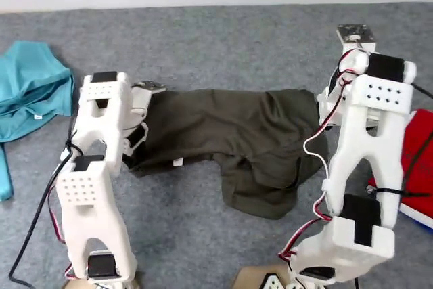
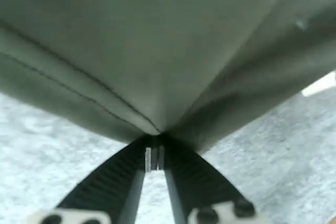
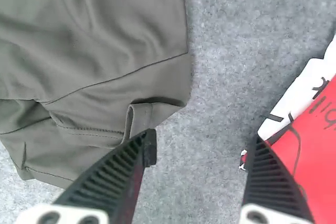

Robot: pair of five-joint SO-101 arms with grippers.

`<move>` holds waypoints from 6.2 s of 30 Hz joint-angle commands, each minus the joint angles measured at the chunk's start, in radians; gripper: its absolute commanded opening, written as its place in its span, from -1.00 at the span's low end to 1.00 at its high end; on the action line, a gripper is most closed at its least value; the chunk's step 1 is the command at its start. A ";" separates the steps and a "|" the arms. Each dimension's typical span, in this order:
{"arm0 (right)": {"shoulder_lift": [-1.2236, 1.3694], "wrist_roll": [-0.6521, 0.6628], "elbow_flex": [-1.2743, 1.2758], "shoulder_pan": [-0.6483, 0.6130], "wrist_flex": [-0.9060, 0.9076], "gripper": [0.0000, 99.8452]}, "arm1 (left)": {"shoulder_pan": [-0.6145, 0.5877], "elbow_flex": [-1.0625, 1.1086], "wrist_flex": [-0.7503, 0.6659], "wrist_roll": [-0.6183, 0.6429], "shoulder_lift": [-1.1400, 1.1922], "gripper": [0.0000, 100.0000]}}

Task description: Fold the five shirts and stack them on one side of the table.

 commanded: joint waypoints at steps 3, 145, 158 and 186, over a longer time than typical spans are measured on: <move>-0.053 -0.006 -0.069 -0.007 -0.004 -0.45 | -0.054 -0.153 0.006 -0.048 0.040 -0.99; -0.061 -0.005 -0.066 -0.081 -0.027 -0.45 | -0.003 0.203 -0.095 -0.638 -0.296 -0.75; -0.062 -0.005 -0.069 -0.074 -0.013 -0.45 | -0.015 0.134 -0.175 -0.657 -0.187 -0.75; -0.346 0.132 0.216 -0.150 0.105 -0.45 | -0.003 -0.182 0.008 -0.457 -0.198 -0.99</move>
